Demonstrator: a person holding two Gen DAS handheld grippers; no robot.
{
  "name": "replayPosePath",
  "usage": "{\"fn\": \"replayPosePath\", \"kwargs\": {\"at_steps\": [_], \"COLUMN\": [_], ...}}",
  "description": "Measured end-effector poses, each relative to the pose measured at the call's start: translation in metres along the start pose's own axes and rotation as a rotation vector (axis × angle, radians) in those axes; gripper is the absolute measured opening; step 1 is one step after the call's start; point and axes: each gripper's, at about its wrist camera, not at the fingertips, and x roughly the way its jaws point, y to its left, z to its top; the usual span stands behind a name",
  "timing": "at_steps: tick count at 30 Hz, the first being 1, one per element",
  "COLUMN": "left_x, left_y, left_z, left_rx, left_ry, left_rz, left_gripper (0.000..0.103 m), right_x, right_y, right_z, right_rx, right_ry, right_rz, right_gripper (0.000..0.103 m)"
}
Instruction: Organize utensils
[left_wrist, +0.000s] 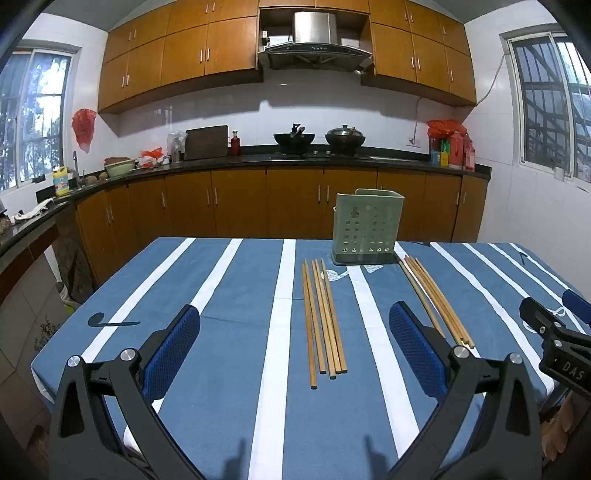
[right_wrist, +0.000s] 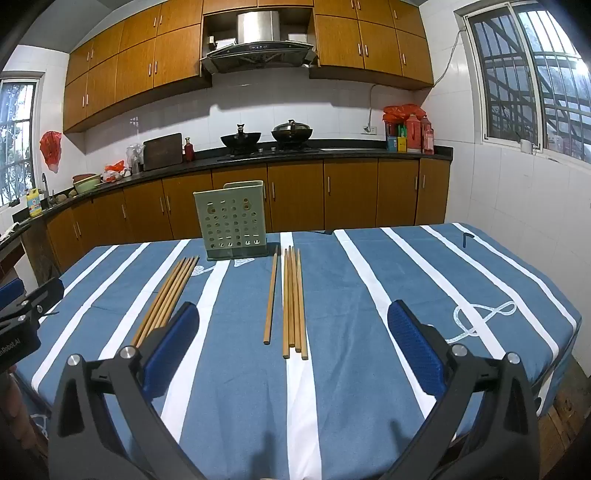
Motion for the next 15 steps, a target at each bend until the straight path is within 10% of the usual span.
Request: {"fn": "replayPosePath", "kwargs": {"at_steps": [15], "left_x": [-0.0001], "left_y": [-0.0003], "left_z": [-0.0001], "left_rx": [0.006], "left_ry": [-0.003], "left_rz": [0.005], "left_gripper": [0.101], "right_x": [0.0001], "right_y": [-0.0002], "right_z": [-0.0005], "right_rx": [0.001], "right_ry": [-0.004], "right_rz": [0.001], "right_gripper": [0.099]}}
